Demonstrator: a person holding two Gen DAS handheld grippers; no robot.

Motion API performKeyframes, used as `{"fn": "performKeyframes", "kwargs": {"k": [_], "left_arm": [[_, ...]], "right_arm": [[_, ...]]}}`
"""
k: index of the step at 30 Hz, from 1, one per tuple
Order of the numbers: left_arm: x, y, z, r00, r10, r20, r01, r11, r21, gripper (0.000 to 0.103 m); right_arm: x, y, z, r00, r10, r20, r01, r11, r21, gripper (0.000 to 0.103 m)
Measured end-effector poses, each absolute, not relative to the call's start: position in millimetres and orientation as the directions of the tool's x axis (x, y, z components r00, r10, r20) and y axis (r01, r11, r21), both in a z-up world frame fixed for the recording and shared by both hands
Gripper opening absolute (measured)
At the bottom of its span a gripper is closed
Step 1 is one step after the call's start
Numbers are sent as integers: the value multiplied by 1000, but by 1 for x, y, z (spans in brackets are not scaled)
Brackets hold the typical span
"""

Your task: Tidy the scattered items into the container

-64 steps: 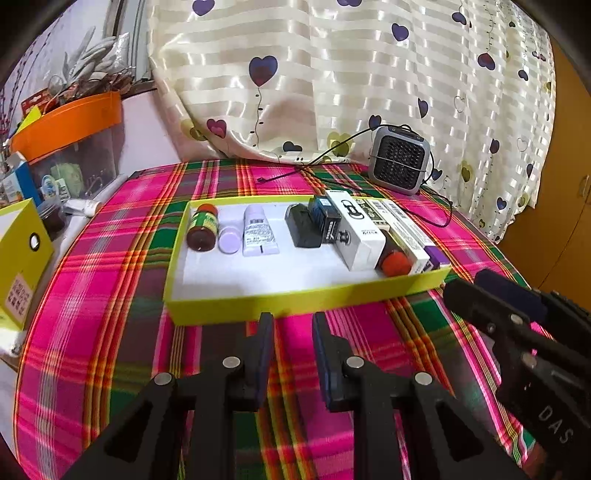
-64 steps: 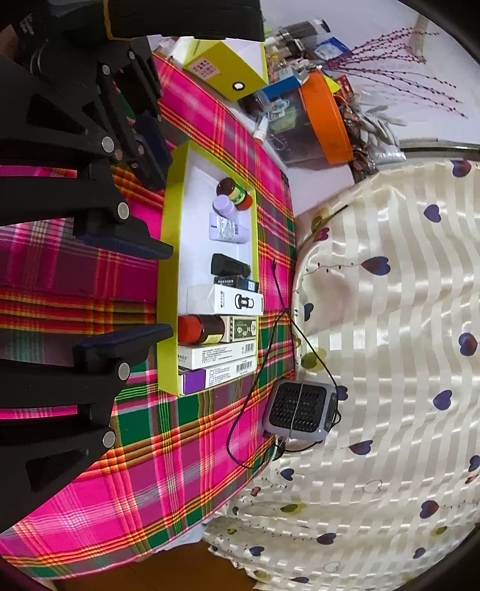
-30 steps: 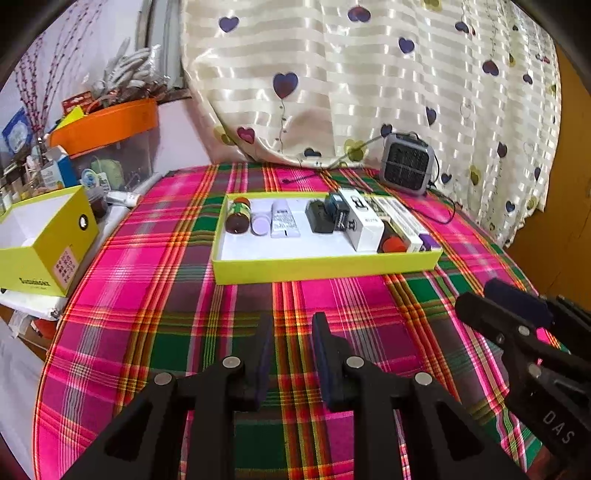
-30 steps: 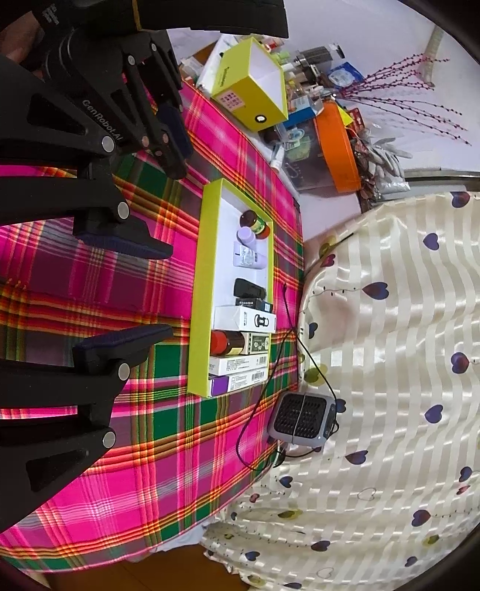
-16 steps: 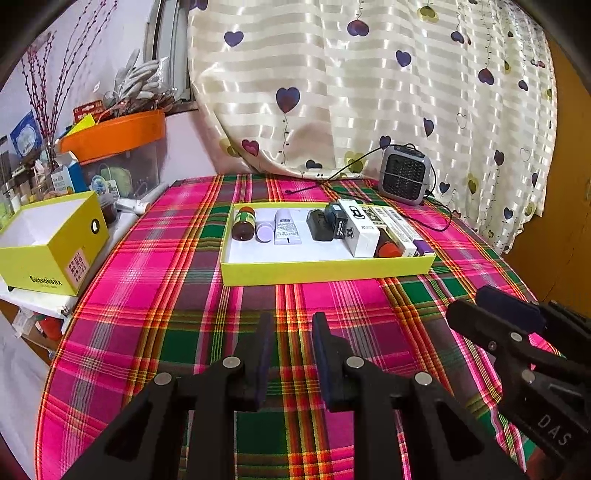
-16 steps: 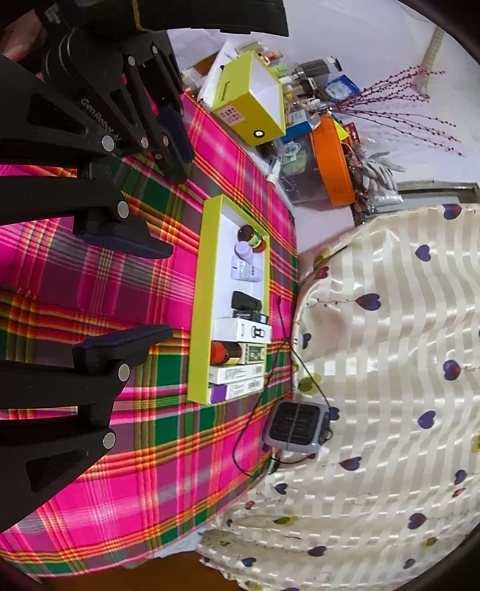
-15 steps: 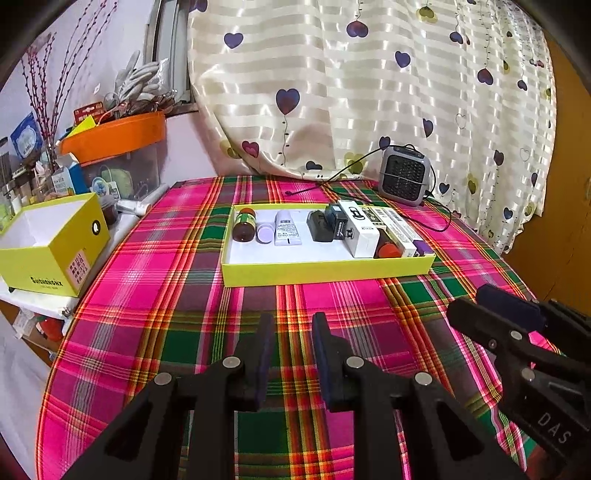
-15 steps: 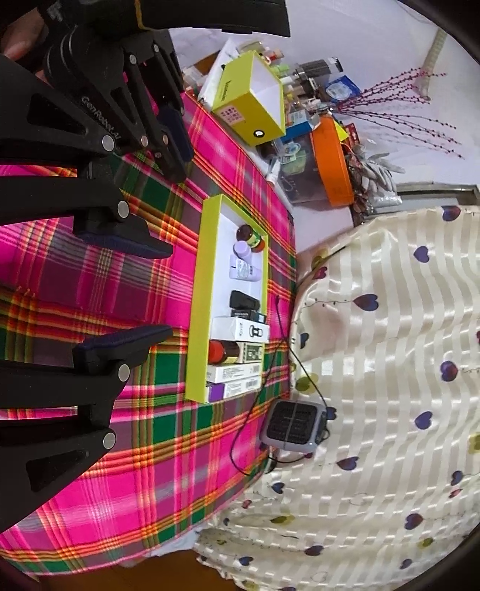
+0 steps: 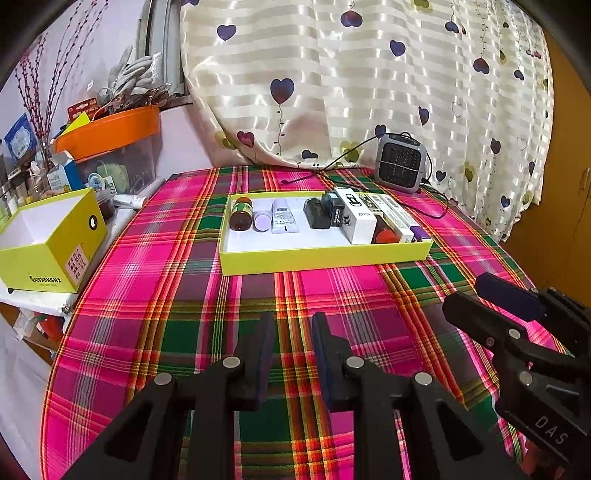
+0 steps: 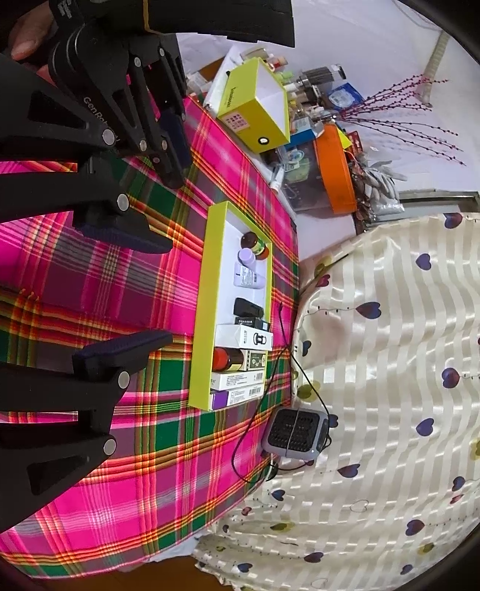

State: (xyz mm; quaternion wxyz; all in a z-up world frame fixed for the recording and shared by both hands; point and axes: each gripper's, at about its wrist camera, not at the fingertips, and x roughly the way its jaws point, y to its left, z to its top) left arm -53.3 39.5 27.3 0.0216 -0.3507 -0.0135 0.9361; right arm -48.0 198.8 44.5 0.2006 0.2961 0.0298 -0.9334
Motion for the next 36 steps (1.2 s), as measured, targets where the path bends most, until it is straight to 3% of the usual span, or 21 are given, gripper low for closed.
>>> {"fn": "performKeyframes", "kwargs": {"k": [7, 24, 36], "left_arm": [[-59, 42, 22, -741, 58, -669, -29, -998, -54, 22], [-65, 47, 14, -709, 54, -703, -49, -998, -27, 22], [-64, 45, 18, -718, 39, -695, -47, -999, -8, 22]], "right_arm": [[-48, 202, 44, -753, -375, -541, 407, -911, 66, 50], [-54, 202, 39, -737, -345, -581, 382, -922, 62, 61], [-55, 200, 41, -739, -330, -588, 376, -925, 48, 62]]}}
